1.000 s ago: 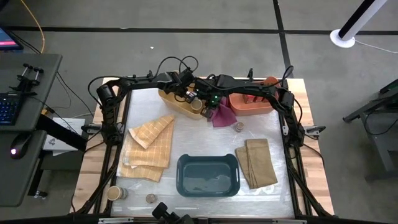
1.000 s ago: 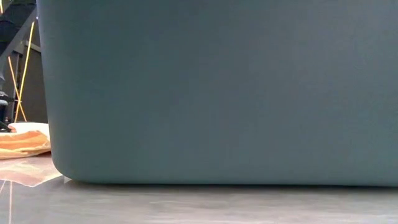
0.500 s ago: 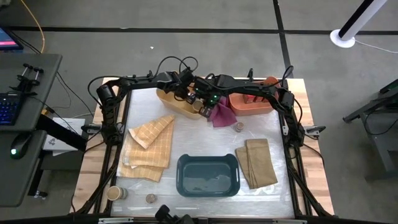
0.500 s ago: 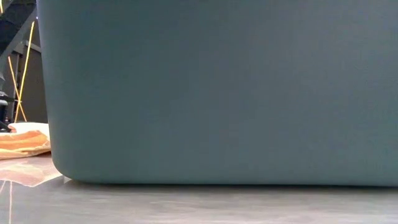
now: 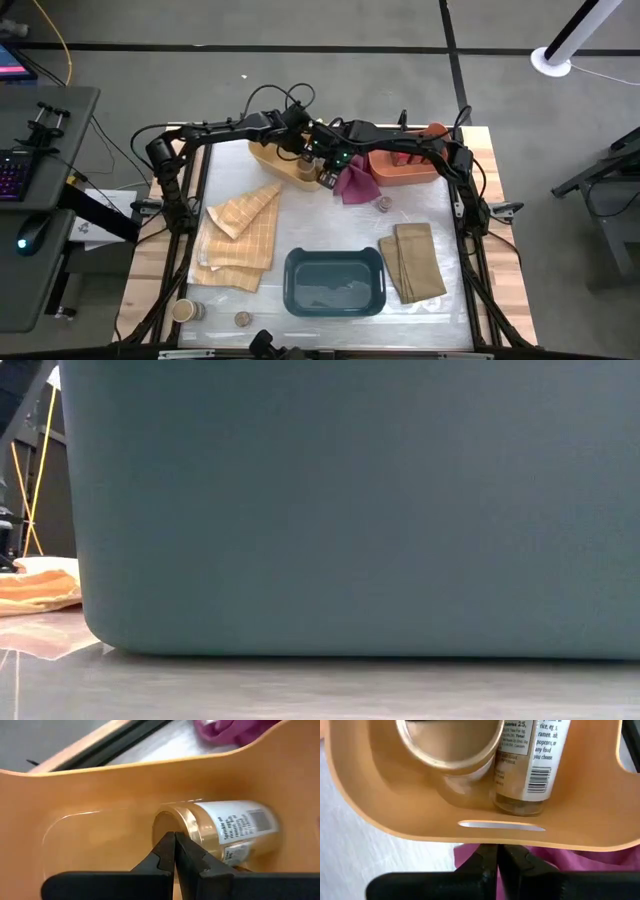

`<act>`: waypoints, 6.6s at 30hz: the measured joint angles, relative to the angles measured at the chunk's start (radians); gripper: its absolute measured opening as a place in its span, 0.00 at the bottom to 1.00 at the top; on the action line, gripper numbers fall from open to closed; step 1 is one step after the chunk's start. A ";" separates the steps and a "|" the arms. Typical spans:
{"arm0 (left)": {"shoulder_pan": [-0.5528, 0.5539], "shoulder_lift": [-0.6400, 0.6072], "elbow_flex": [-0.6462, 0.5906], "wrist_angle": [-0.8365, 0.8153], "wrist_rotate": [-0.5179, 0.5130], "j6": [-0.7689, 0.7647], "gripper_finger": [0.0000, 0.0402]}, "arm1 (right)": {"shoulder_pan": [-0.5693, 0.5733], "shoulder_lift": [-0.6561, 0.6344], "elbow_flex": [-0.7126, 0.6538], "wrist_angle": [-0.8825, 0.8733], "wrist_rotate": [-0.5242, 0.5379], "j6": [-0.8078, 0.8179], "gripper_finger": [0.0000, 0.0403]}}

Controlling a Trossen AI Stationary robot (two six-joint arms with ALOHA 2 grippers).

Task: Sort spices by type
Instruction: Put the right brown seasoning bottle into the yellow bin, then put the brown seasoning bottle into the yellow bin

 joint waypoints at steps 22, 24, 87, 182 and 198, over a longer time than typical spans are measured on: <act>0.000 -0.025 0.000 -0.021 0.025 0.025 0.00 | -0.013 -0.006 0.000 0.007 0.005 -0.120 0.00; 0.000 -0.031 0.000 -0.008 0.025 0.030 0.00 | -0.014 -0.018 0.000 0.016 0.003 -0.143 0.00; -0.497 -0.810 -0.312 -0.020 0.205 -0.118 0.00 | -0.181 -0.281 0.000 0.152 -0.250 -0.236 0.00; -1.599 -0.402 -0.139 -0.596 0.334 -0.807 0.89 | 0.755 -0.250 0.000 -0.027 0.513 0.636 0.50; -1.742 -0.394 -0.152 -0.660 0.158 -0.816 0.89 | 0.755 -0.235 -0.015 -0.027 0.513 0.640 0.50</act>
